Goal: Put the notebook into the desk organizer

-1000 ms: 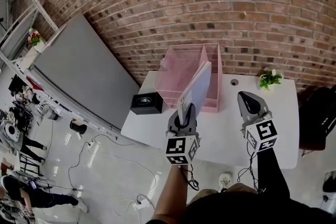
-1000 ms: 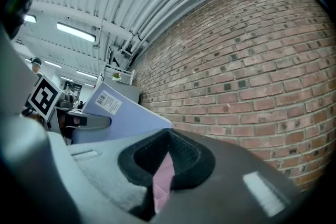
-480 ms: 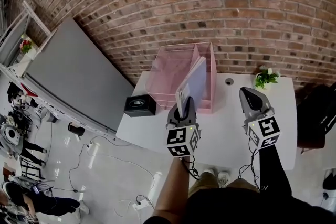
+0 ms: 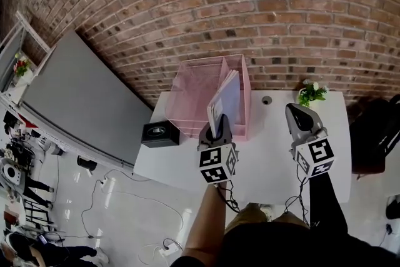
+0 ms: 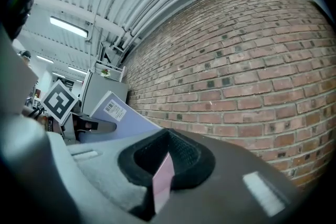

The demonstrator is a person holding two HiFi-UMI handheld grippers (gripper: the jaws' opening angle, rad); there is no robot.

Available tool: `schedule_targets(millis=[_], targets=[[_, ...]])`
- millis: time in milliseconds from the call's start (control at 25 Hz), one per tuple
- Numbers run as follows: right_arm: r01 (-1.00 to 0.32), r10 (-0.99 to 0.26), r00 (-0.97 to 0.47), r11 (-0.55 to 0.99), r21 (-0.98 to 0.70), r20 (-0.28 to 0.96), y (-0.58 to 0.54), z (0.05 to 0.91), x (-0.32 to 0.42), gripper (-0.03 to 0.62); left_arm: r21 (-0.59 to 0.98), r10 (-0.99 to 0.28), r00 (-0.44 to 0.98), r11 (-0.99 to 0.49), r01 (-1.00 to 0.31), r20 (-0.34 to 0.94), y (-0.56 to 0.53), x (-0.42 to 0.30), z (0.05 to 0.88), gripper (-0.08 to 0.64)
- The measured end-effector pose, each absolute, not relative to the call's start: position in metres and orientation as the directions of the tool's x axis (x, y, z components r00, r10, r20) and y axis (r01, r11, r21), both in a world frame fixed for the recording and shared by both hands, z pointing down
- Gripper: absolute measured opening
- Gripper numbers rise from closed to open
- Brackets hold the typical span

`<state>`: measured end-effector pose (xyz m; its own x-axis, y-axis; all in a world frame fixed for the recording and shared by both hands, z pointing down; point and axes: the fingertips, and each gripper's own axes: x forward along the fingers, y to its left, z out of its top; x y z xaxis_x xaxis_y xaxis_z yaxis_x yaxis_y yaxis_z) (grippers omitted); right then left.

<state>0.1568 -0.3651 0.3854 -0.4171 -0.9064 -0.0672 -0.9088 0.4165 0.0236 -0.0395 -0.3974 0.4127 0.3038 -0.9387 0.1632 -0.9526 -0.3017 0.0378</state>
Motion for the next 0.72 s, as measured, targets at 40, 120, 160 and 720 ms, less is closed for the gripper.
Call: schedule_targets(millis=[40,120,160,720], targets=[[-0.911,-0.909,-0.413,0.412,0.023,-0.064,-0.369,0.387,0.158,0.0,0.038,-0.937,0.307,-0.305,-0.952,0.169,-0.403,-0.038,0.415,0.035],[-0.913,-0.912,-0.407,0.406,0.024,-0.058,-0.377,0.39,0.158,0.0,0.039,-0.933,0.31,-0.308,-0.951,0.182,-0.413,-0.036,0.421,0.035],[-0.914,-0.913,-0.405,0.404,0.023,-0.054,-0.382,0.391,0.159,0.0,0.04,-0.931,0.31,-0.309,-0.95,0.19,-0.419,-0.035,0.424,0.035],[-0.925,-0.925,-0.379,0.379,-0.022,0.003,-0.438,0.422,0.162,0.0,0.043,-0.918,0.283,-0.282,-0.958,0.277,-0.484,-0.026,0.458,0.035]])
